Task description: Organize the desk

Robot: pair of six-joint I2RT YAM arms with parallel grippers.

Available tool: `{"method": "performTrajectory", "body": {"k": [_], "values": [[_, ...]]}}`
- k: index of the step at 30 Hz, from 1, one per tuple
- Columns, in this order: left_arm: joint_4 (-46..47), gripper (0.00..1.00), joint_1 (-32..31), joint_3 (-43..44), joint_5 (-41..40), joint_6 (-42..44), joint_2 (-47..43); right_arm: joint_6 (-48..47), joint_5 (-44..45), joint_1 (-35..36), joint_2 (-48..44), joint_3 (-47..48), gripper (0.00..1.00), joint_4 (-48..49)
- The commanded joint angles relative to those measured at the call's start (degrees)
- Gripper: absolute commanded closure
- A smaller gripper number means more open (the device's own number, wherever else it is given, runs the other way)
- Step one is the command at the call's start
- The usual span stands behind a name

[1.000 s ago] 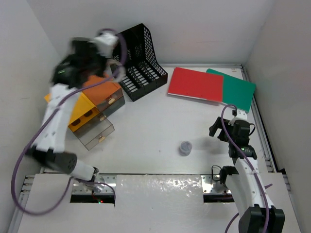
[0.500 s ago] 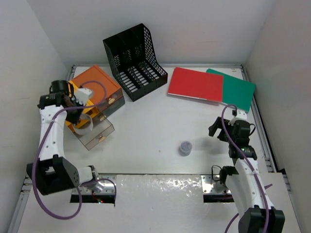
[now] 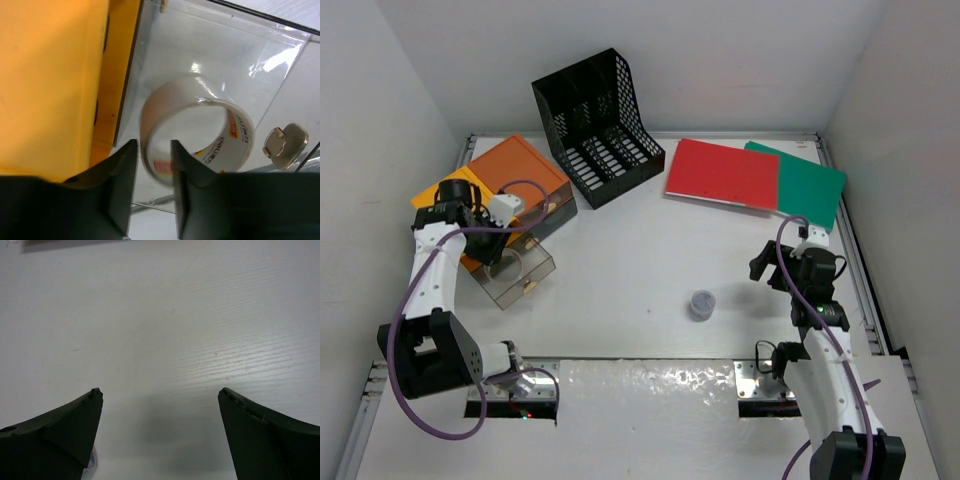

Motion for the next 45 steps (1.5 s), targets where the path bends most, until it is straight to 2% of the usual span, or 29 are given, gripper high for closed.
{"method": "performTrajectory", "body": {"k": [1,4,7,10,12,13,14,15,16,17,19,21,25,29,32,34,37,40,41,42,45], "values": [[3.23,0.64,-0.13,-0.43,2.62,0.98,-1.19,-0.09,-0.52,-0.13,-0.43,0.12,0.06,1.71],[3.15,0.56,-0.39,0.18,2.35,1.51,-1.02,-0.35,-0.70,-0.22,-0.17,0.29,0.06,1.80],[1.04,0.55,-0.39,5.61,2.44,1.25,-1.37,-0.79,-0.52,-0.13,0.27,0.82,0.05,1.18],[-2.47,0.54,-0.39,16.94,4.01,0.28,-2.42,-0.88,-0.87,-0.13,0.36,0.91,0.05,1.18],[-6.58,0.52,-0.57,25.79,8.22,-0.69,-2.95,-0.79,-0.79,-0.13,0.44,0.47,0.05,1.44],[-8.35,0.64,-1.09,27.67,11.72,-0.95,-2.95,-0.97,-0.79,-0.13,0.36,0.30,0.06,1.53],[-10.28,0.71,-4.67,28.65,12.98,-2.26,-2.95,-0.97,-0.96,-0.22,0.36,0.21,0.06,1.53],[-13.87,0.77,-8.18,27.44,13.34,-3.14,-2.86,-1.06,-1.14,-0.22,0.36,0.21,0.08,1.62],[-15.21,0.79,-17.35,25.43,11.60,-5.76,-2.60,-1.14,-1.31,-0.13,0.36,0.29,0.09,1.62],[-15.22,0.80,-21.27,19.49,10.28,-7.35,-2.60,-1.23,-1.49,-0.13,0.36,0.30,0.10,1.71],[-14.26,0.81,-29.00,13.57,6.42,-8.68,-2.42,-1.14,-1.49,-0.13,0.18,0.30,0.10,1.88],[-13.47,0.80,-33.68,7.58,4.56,-6.85,-2.25,-0.97,-1.23,-0.13,0.01,-0.05,0.10,2.14],[-14.43,0.80,-36.51,5.37,5.69,-3.51,-2.68,-0.97,-0.70,-0.13,0.62,-0.41,0.11,2.50],[-12.95,0.81,-36.96,-0.05,2.28,-2.18,-2.51,-0.88,-0.70,-0.13,1.41,-0.58,0.10,3.02],[-9.43,0.81,-36.87,-5.87,-6.58,-3.41,-1.28,-0.97,-0.61,-0.13,1.59,-0.58,0.10,3.03],[-6.98,0.81,-36.08,-7.89,-9.41,-4.82,-1.80,-0.97,-0.61,-0.13,1.41,-0.58,0.10,2.85],[-5.74,0.80,-32.13,-6.86,-10.48,-5.17,-3.04,-0.97,-0.52,-0.13,1.06,-0.93,0.10,3.11],[-1.97,0.79,-28.27,-7.46,-17.31,-6.31,-3.13,-0.97,-0.70,-0.13,1.15,-0.85,0.10,3.29],[-0.30,0.78,-26.52,-8.16,-21.95,-6.40,-3.13,-0.88,-1.05,-0.22,1.06,-0.85,0.10,3.29],[4.42,0.78,-25.45,-9.73,-24.69,-6.49,-3.13,-0.88,-1.14,-0.13,1.15,-0.85,0.10,3.20],[9.73,0.78,-22.55,-10.10,-27.97,-6.58,-2.16,-0.88,-1.23,-0.22,0.80,-0.93,0.10,3.11]]}}
